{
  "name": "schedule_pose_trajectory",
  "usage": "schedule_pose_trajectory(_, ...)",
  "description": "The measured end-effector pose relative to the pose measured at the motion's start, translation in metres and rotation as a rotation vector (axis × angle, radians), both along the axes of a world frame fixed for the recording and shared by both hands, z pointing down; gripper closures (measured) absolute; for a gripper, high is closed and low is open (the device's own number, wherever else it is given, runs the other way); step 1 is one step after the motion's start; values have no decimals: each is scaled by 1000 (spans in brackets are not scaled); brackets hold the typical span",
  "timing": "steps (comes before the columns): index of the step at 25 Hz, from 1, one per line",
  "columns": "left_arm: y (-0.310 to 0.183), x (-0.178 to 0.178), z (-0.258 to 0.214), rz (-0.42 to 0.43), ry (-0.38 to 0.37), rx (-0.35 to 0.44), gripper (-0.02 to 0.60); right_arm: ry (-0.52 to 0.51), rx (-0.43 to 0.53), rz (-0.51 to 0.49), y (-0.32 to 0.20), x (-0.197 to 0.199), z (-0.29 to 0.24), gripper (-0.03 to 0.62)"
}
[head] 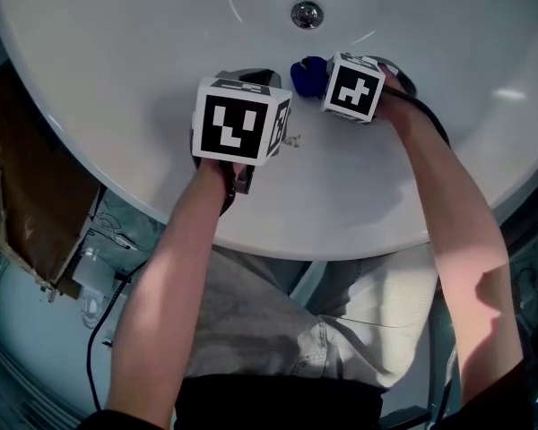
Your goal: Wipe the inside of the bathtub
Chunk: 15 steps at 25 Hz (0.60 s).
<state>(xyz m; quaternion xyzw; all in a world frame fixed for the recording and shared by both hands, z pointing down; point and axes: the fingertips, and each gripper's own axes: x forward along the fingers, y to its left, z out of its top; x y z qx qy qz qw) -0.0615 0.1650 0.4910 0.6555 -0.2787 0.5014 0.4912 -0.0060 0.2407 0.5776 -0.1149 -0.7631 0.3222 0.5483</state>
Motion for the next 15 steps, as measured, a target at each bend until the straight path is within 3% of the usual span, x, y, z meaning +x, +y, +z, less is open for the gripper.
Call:
schedule_pose_trajectory(6, -4, -5, -12, 40, -1, 12, 578, -8, -38, -7, 11, -3, -21, 496)
schedule_pose_trajectory(15, -7, -9, -30, 101, 5, 12, 578, -29, -55, 78, 25, -15, -54, 496)
